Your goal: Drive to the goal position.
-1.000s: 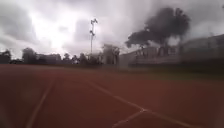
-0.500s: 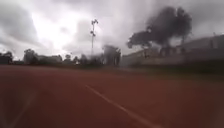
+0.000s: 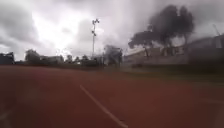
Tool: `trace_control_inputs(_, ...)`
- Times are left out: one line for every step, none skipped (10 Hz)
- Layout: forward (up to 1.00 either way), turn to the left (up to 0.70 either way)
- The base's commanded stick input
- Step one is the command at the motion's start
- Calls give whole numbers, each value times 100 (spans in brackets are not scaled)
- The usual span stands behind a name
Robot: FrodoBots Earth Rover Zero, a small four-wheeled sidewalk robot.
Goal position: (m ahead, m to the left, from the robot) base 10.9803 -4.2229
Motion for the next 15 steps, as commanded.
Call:
trace_control_inputs(100,-33)
trace_control_inputs(100,-40)
trace_control_inputs(100,-40)
trace_control_inputs(100,-40)
trace_control_inputs(100,-40)
trace_control_inputs(100,-40)
trace_control_inputs(100,-40)
trace_control_inputs(100,-36)
trace_control_inputs(100,-17)
trace_control_inputs(100,0)
trace_control_inputs(100,0)
trace_control_inputs(100,0)
trace_control_inputs(100,0)
trace_control_inputs(100,0)
trace_control_inputs(100,0)
